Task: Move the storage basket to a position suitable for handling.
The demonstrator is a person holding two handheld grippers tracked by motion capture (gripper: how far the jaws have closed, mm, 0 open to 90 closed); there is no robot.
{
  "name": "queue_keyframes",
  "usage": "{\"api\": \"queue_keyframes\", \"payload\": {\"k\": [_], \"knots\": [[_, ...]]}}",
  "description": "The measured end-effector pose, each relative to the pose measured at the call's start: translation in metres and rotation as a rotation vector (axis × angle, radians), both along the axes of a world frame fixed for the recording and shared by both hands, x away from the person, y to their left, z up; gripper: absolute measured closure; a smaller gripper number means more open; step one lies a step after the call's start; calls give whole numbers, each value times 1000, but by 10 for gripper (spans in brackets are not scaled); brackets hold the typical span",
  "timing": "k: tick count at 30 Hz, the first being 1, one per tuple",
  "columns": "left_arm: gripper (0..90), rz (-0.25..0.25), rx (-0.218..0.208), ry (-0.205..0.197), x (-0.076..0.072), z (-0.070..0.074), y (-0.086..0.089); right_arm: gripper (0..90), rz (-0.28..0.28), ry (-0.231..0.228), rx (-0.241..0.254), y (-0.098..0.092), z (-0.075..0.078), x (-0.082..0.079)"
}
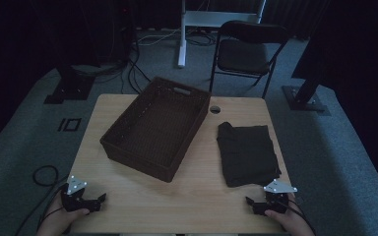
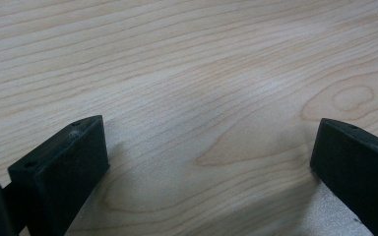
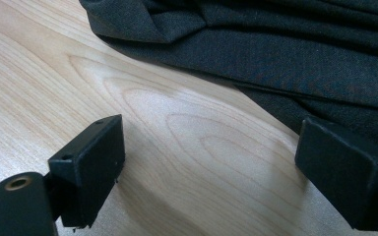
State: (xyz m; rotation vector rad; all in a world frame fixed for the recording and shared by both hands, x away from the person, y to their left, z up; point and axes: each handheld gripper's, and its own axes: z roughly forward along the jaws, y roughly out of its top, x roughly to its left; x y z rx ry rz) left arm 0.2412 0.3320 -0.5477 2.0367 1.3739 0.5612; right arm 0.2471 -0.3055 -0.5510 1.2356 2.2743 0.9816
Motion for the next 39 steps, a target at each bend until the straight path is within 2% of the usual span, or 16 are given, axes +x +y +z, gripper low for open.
{"api": "queue_keyframes", "payload": {"k": [16,18,23,24,27,29,33,36,39], "knots": [[11,6,-5,2,-3,0,3,115,-15,0,-1,0,0,-3],[11,8,-15,1,-5,1,6,126,-37,1,11,0,0,-4],[12,-6,-6,0,-7,1,9,127,-31,3,22,3,1,-6],[12,-18,1,-17,-9,1,12,127,-24,0,20,7,1,-7],[12,-26,-29,-31,-9,3,15,127,-7,-9,30,15,4,-7],[14,-35,-41,-26,-9,4,15,127,-4,-19,32,22,8,-6],[14,-34,-5,-24,-7,5,16,127,22,-44,38,37,16,-3],[14,-37,-4,-27,-7,7,17,126,34,-54,43,44,20,-1],[14,-49,-12,-31,-5,10,17,126,47,-70,44,59,25,5]]}}
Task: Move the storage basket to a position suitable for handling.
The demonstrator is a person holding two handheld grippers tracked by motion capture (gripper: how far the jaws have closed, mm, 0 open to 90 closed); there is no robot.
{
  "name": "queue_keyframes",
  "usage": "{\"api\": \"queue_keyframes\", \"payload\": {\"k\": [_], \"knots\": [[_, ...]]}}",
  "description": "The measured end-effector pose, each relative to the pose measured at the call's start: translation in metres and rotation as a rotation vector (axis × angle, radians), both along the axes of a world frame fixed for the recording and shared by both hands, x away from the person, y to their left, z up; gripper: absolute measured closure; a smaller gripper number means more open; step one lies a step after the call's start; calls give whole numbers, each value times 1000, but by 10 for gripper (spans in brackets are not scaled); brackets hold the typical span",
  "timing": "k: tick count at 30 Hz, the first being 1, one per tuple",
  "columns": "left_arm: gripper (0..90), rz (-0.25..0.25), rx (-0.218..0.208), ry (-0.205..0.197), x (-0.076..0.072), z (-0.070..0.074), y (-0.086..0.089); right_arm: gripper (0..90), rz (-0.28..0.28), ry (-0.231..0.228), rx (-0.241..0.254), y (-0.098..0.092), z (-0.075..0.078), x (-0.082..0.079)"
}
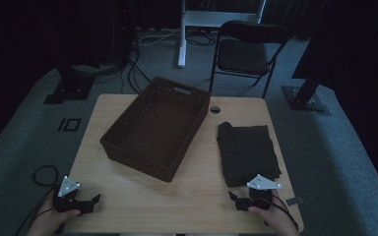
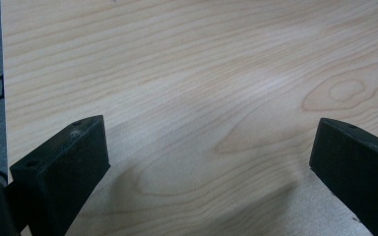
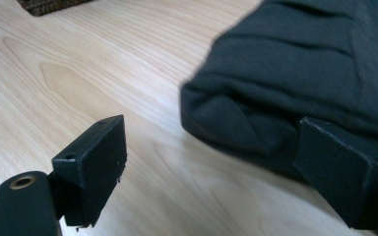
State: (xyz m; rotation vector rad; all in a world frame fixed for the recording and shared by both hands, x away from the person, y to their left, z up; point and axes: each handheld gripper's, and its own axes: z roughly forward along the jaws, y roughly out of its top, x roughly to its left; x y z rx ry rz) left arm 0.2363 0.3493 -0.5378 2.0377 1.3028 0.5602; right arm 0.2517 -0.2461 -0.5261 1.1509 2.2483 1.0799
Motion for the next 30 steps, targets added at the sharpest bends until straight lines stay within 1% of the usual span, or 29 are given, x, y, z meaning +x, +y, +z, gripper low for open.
{"api": "queue_keyframes", "payload": {"k": [2,5,7,10,11,13,14,15,17,20,22,24,26,27,28,30], "knots": [[14,3,-12,-3,2,1,1,126,-8,-6,10,8,2,3],[14,-4,-2,-10,6,3,4,127,-14,-26,26,21,7,8],[14,-9,-17,-13,10,5,5,129,-2,-45,29,30,10,10],[14,-11,-20,-24,14,7,7,133,1,-66,32,43,15,14],[15,-8,-32,-31,18,10,9,133,2,-69,36,47,16,15],[14,-5,-33,-44,22,13,10,133,-10,-73,58,54,19,18],[14,-5,-33,-44,22,13,10,133,-10,-73,58,54,19,18],[15,-8,-39,-53,27,16,10,134,-14,-81,60,61,21,21],[15,-14,-42,-62,31,20,10,135,-22,-80,82,69,24,23],[15,-25,-44,-72,38,25,9,136,-17,-93,90,80,29,25],[14,-39,-41,-76,43,28,8,136,-19,-100,107,87,32,28],[14,-41,-46,-80,48,32,7,137,-24,-107,129,93,36,31],[15,-46,-49,-81,50,34,7,140,-25,-114,133,99,40,34],[14,-51,-64,-93,55,39,7,140,-20,-120,131,102,41,35],[14,-49,-67,-104,56,42,7,140,-16,-122,130,105,43,36],[14,-57,-66,-114,60,48,7,140,-9,-126,131,110,47,39]]}}
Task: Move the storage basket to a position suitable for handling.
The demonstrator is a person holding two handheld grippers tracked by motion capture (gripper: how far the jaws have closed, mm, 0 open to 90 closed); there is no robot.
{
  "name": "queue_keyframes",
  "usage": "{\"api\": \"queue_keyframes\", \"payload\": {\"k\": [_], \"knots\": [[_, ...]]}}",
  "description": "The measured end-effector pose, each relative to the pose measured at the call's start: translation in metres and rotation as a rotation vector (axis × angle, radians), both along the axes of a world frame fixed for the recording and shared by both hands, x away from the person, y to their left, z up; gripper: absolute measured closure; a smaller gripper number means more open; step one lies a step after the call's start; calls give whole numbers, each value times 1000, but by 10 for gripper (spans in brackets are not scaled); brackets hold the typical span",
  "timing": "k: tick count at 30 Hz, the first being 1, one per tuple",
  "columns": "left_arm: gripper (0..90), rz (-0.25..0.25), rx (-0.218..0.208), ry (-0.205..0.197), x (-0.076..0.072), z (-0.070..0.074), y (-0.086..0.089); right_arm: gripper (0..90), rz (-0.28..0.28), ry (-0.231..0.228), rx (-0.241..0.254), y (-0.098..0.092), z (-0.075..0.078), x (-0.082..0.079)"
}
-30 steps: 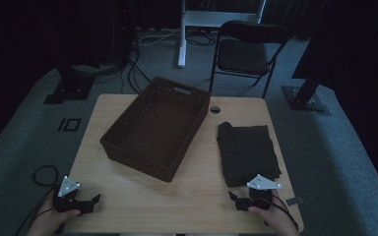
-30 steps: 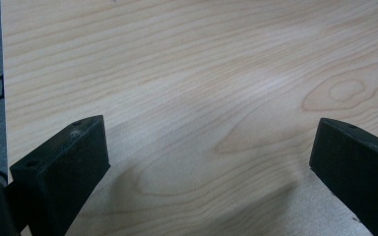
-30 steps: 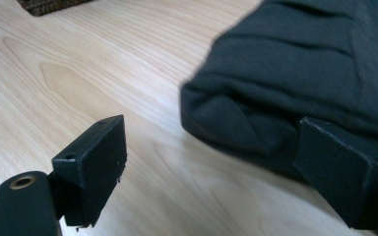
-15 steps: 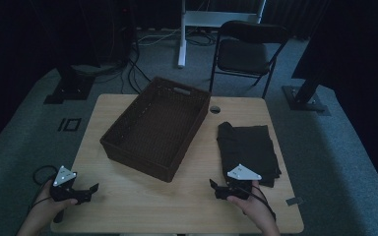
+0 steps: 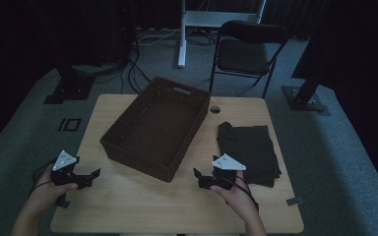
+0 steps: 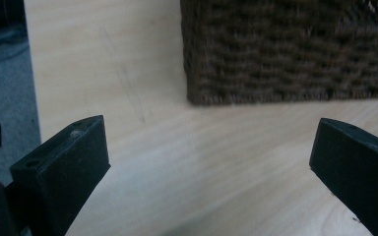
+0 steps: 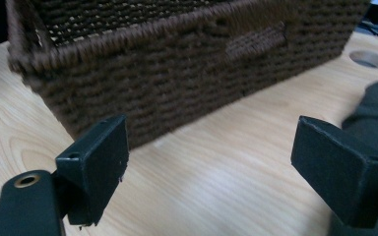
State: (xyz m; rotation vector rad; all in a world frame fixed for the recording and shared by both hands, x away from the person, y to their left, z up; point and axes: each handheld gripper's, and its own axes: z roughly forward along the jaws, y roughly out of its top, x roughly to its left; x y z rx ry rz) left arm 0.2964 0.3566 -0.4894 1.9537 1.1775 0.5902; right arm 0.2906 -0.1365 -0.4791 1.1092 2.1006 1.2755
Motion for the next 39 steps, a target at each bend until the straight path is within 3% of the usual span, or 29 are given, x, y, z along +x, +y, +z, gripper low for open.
{"api": "queue_keyframes", "payload": {"k": [6,7,11,20,25,31,36,37,39], "knots": [[15,-28,-5,-31,10,18,-3,152,1,-13,1,12,10,9],[14,-36,-26,-44,14,26,-3,154,-4,-13,4,13,11,10],[14,-41,-38,-67,24,38,-2,173,-8,-15,22,21,16,16],[15,-50,-65,-93,48,56,-4,175,-12,-21,53,39,28,27],[15,-64,-83,-101,64,61,-12,225,-34,-23,85,48,34,35],[15,-56,-44,-79,83,63,-19,228,-73,20,108,57,34,44],[46,-43,-26,-62,97,62,-24,252,-121,19,112,64,34,50],[46,-38,-19,-58,103,60,-27,253,-154,14,109,67,34,52],[47,-37,17,-54,108,57,-31,264,-183,19,115,71,32,53]]}}
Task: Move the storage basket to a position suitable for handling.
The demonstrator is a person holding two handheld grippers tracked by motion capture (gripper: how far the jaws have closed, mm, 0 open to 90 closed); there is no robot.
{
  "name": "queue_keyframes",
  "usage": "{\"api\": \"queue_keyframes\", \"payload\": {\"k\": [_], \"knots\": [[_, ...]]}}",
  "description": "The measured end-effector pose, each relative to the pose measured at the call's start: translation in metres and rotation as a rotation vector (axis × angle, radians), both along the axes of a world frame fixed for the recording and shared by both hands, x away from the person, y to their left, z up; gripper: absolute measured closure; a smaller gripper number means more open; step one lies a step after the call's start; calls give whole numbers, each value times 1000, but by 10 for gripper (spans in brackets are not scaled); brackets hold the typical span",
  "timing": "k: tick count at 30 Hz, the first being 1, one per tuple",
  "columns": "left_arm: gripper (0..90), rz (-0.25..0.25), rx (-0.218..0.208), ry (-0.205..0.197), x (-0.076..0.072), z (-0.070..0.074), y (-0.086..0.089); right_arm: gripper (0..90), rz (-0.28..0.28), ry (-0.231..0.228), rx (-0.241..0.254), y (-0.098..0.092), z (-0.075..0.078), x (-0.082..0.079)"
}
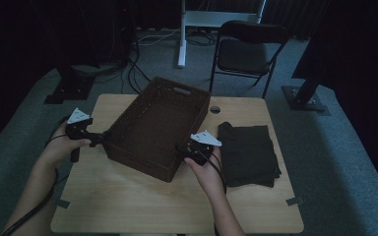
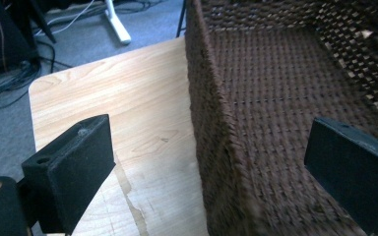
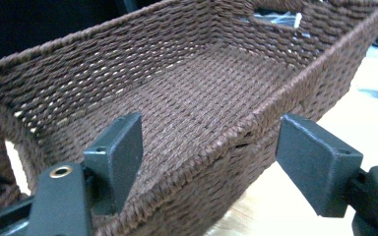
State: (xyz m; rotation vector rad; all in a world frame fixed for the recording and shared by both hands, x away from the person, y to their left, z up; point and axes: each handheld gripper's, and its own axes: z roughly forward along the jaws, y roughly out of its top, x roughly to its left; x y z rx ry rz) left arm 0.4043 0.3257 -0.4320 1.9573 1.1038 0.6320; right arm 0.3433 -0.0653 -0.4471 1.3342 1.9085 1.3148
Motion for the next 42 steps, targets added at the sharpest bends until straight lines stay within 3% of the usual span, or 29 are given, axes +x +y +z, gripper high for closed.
{"api": "queue_keyframes", "payload": {"k": [3,6,8,13,15,17,20,22,27,30,32,35,42], "knots": [[47,0,19,8,5,-4,-7,270,-41,15,32,6,-4,1],[66,20,31,12,8,-7,-10,305,-74,20,25,11,-9,2],[158,35,31,-2,10,-10,-12,327,-92,33,36,14,-12,3],[211,61,38,-7,13,-20,-11,335,-133,47,25,20,-22,4],[233,55,18,3,13,-23,-11,340,-136,51,27,22,-26,5],[244,50,-5,6,12,-23,-9,363,-137,68,61,22,-29,5],[353,52,-48,34,12,-24,-9,436,-126,89,66,26,-29,4],[442,52,-71,49,10,-24,-10,452,-125,91,39,29,-29,4],[622,62,-90,82,7,-25,-14,473,-135,73,23,31,-30,3],[729,71,-104,104,6,-25,-17,488,-144,89,47,30,-31,4],[804,85,-91,110,5,-24,-21,505,-148,99,46,31,-30,3],[819,108,-55,103,3,-23,-26,538,-159,118,28,33,-27,4],[821,126,-87,109,-10,-24,-34,603,-190,101,25,28,-28,4]]}}
